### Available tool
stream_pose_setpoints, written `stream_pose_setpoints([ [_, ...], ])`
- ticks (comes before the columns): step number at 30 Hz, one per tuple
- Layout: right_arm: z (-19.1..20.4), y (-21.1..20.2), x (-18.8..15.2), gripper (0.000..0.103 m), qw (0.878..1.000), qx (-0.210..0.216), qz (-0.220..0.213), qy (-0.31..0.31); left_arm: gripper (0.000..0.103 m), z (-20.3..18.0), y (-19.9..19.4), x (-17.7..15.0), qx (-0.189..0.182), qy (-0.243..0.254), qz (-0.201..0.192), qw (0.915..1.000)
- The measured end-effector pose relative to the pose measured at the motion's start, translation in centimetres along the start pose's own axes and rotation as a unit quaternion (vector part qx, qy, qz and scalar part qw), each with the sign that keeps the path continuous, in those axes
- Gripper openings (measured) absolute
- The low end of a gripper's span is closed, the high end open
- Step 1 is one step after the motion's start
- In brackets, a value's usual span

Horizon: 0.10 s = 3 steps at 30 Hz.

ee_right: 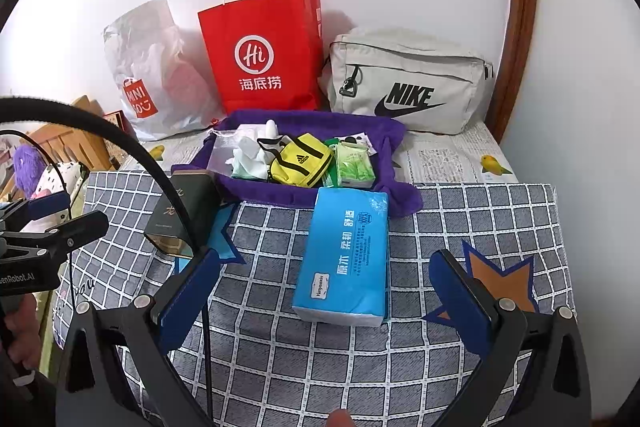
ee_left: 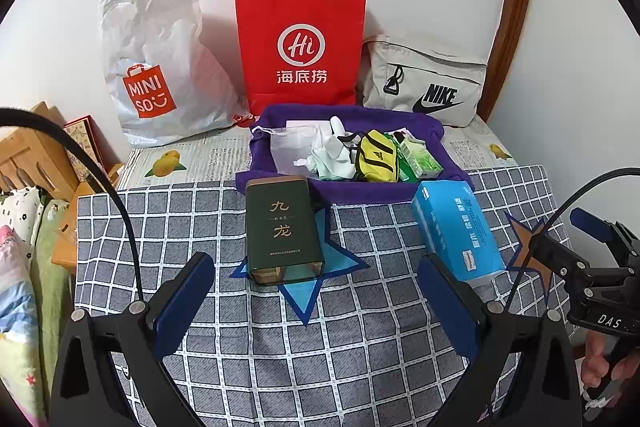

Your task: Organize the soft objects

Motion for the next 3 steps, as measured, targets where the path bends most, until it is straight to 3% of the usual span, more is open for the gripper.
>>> stream_pose_setpoints([
  [3,0.05,0.01,-0.04,0.103,1.0,0.0,0.0,-0.001,0.102,0.1,-0.09,0.03,0.0,0.0,-0.008,1.0],
])
Point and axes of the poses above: each gripper's, at about its wrist camera, not at the fingertips, and y roughly the way its jaws point, z to its left, x to its top, the point moved 3 cm from there along y, roughly the way its jaws point, and after that the axes turned 7 degrees about y, right-handed, at the moved point
